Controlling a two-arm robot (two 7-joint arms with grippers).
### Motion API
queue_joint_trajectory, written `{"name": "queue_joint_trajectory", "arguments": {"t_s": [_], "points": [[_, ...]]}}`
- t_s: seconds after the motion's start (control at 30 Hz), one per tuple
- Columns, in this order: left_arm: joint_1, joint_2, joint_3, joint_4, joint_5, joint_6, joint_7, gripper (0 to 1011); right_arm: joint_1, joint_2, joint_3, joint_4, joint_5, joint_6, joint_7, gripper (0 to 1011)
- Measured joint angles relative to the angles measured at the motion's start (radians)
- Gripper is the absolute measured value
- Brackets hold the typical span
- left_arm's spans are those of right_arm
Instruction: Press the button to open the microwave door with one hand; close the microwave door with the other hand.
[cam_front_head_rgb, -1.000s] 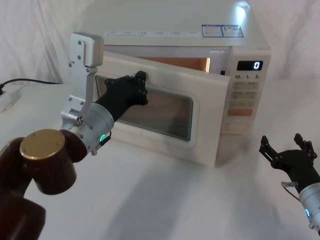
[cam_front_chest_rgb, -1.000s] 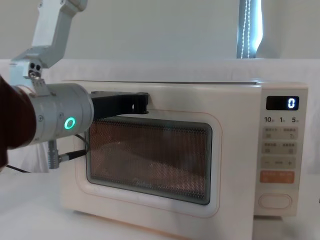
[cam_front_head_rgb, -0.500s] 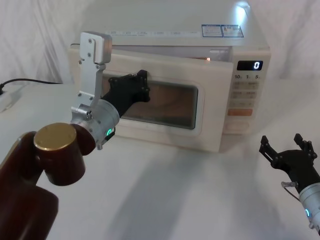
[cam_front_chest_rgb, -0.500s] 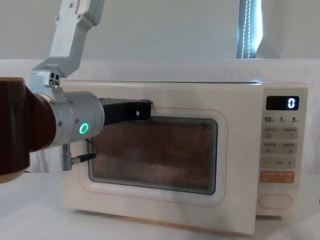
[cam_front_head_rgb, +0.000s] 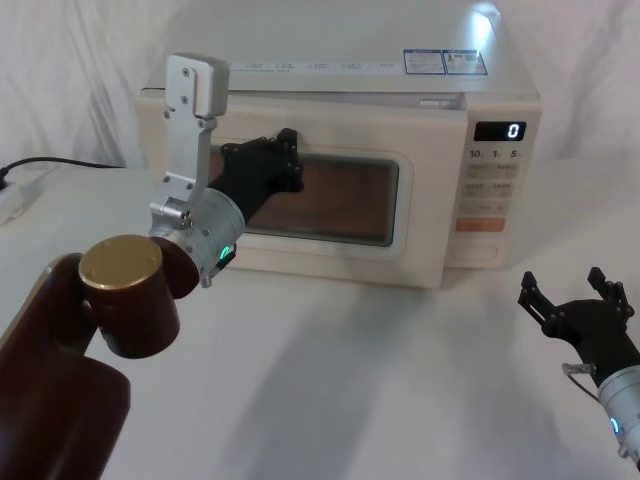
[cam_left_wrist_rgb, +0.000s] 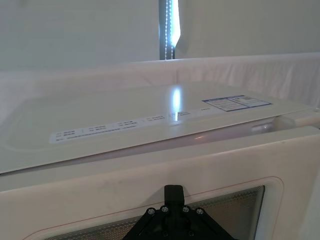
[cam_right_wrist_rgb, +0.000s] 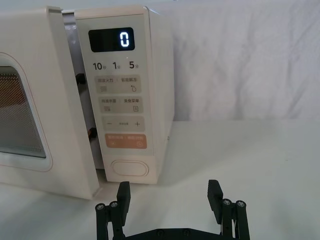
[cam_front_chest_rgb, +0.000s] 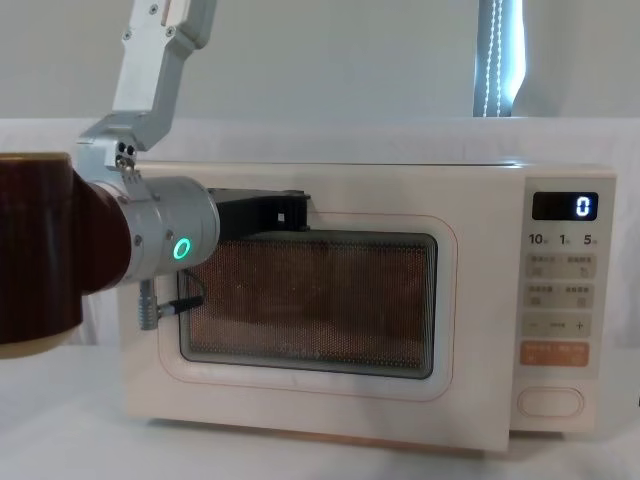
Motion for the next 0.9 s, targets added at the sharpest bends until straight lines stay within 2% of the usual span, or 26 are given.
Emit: {"name": "queue_joint_trajectory", "arguments": {"t_s": [0.47,0.9], "points": [[-0.02,-0.043,-0.011,0.044,0.042,-0.03,-0.017,0,0.0,0.0,0.0,0.0,0.0,0.0,0.0,1002],[-0.025,-0.065,-0.026,0.065,0.074,-0.039,-0.017,0,0.0,0.0,0.0,0.0,0.0,0.0,0.0,1002]]}}
